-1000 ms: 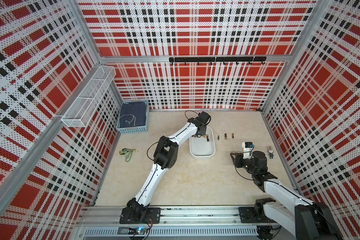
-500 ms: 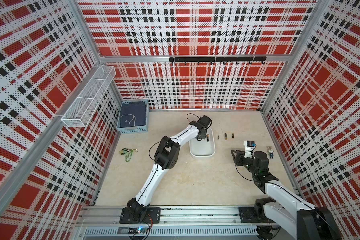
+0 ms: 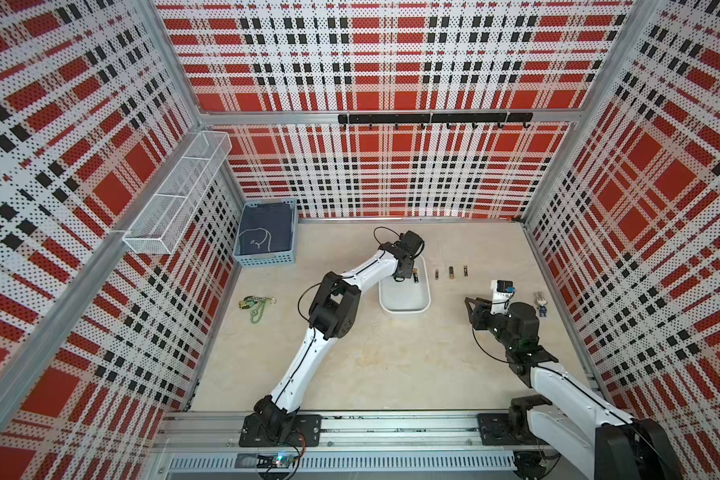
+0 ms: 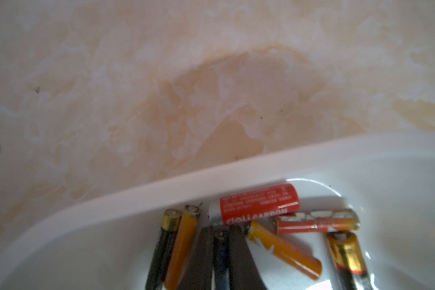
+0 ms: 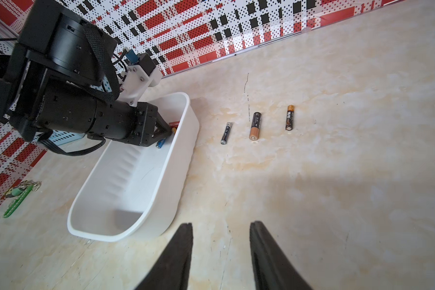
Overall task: Take the batteries out of the storage box
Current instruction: Pick up the battery from the storage box, then place the battery at the center of the board.
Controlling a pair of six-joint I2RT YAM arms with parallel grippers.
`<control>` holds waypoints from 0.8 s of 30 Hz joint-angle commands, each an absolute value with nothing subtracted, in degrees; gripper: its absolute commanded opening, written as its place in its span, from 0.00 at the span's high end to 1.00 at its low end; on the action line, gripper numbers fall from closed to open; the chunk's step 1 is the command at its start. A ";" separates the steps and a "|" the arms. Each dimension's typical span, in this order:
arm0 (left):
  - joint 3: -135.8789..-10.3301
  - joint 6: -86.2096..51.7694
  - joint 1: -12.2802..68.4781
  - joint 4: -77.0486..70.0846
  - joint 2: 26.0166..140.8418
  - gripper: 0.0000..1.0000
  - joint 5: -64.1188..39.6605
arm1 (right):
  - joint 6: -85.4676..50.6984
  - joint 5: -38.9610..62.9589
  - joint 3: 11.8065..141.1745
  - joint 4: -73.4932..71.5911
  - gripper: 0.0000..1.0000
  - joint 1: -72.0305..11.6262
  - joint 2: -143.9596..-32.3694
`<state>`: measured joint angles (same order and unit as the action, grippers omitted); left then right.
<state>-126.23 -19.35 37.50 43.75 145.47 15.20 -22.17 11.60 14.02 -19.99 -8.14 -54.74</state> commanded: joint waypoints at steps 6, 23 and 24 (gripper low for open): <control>-124.09 -20.77 37.79 45.88 138.55 1.00 13.61 | -22.18 11.20 14.94 -19.53 0.55 -8.77 -57.20; -96.64 -24.36 25.59 38.95 112.78 1.00 14.69 | -17.69 6.89 56.05 9.68 0.55 -26.65 -83.03; -93.51 -23.98 24.40 37.56 111.54 1.00 14.67 | -16.64 7.18 60.07 14.76 0.57 -27.47 -86.82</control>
